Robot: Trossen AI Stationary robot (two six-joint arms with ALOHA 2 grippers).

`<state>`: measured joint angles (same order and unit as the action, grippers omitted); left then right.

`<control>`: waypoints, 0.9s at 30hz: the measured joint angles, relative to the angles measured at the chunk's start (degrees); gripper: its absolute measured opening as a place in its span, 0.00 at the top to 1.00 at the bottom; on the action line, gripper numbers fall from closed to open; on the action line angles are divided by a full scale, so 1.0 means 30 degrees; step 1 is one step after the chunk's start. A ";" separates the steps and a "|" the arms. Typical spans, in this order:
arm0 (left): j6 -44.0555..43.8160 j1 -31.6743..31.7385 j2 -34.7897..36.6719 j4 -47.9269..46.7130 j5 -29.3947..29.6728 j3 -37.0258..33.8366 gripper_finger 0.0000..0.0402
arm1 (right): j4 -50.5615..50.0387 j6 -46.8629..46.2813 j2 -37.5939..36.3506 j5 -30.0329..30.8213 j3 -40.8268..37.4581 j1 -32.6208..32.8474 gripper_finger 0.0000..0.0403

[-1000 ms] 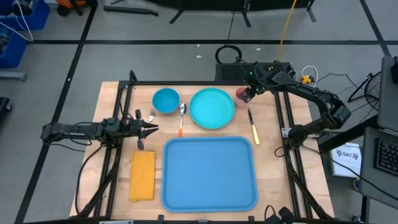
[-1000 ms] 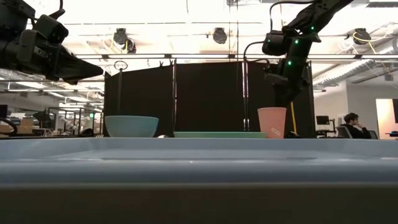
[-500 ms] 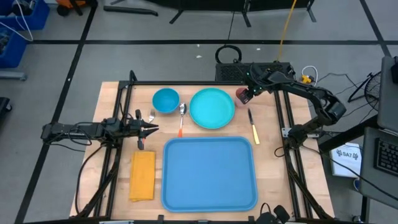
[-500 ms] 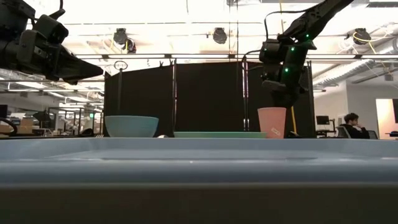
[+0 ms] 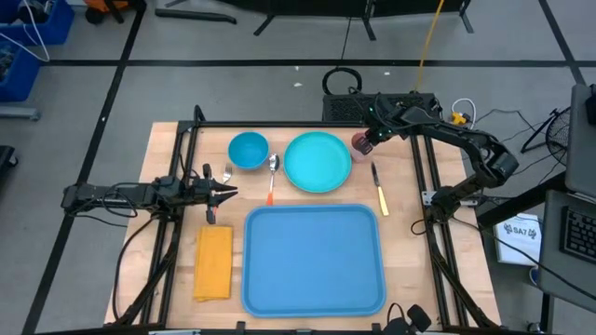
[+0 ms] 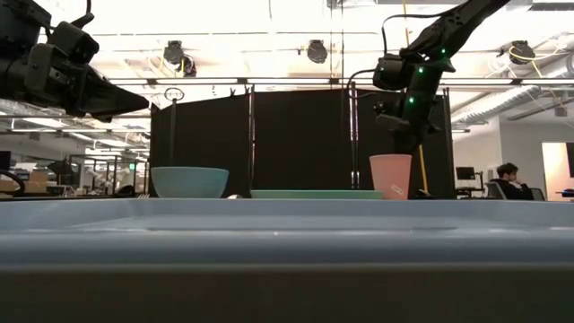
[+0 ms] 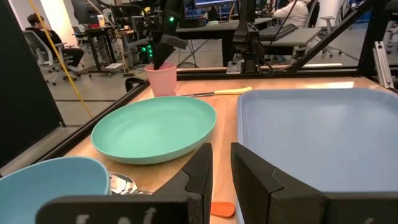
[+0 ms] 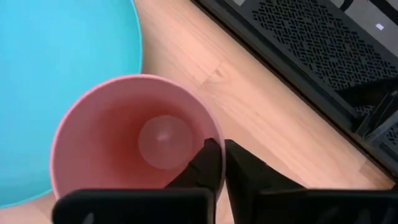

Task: Set up tray
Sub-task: Put the pink cup on the blue tray

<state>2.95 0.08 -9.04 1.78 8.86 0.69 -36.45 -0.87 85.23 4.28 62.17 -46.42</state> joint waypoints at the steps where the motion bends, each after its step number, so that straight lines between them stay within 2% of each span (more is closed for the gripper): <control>1: -0.0001 0.0000 0.0000 0.0000 0.0000 0.0000 0.84 | 0.0051 0.0084 0.0000 -0.0008 0.0000 0.0002 0.99; 8: 0.0005 0.0000 0.0000 -0.0007 0.0003 0.0000 0.84 | 0.0527 0.0908 -0.0871 0.0636 -0.0007 0.0469 1.00; 17: 0.0019 0.0000 -0.0004 -0.0007 0.0007 0.0000 0.84 | 0.0338 0.0540 -0.4699 -0.0011 -0.0022 0.1639 1.00; 22: 0.0019 0.0000 -0.0005 -0.0007 0.0007 -0.0006 0.84 | 0.0219 -0.0308 -0.6567 -0.0500 -0.0022 0.3582 1.00; 27: 0.0019 0.0000 0.0000 0.0002 0.0007 -0.0007 0.84 | -0.0265 -0.1677 -0.7653 -0.0512 -0.0022 0.6464 1.00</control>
<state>3.01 0.08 -9.04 1.79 8.88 0.67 -37.25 -5.90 62.27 2.74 62.11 -27.03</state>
